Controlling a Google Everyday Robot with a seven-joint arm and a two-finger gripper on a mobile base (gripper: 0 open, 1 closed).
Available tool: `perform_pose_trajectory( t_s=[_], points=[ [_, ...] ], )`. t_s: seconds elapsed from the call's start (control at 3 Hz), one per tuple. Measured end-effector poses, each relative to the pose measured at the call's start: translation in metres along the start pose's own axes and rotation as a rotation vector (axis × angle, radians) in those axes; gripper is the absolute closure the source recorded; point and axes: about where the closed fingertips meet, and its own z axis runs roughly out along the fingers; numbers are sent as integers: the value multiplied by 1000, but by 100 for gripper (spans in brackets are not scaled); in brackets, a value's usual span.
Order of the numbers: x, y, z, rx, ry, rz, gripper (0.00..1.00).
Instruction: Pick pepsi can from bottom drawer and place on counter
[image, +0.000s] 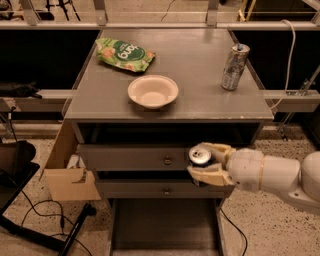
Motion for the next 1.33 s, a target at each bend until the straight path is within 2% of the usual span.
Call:
perform_pose_trajectory(
  t_s=[0.67,1.0,1.33],
  points=[
    [-140,-38,-36,126,-5,-13,100],
    [-214,-88,-34,206,-61,22,100],
    [-259,-126,-9,249,-121,49,100]
  ],
)
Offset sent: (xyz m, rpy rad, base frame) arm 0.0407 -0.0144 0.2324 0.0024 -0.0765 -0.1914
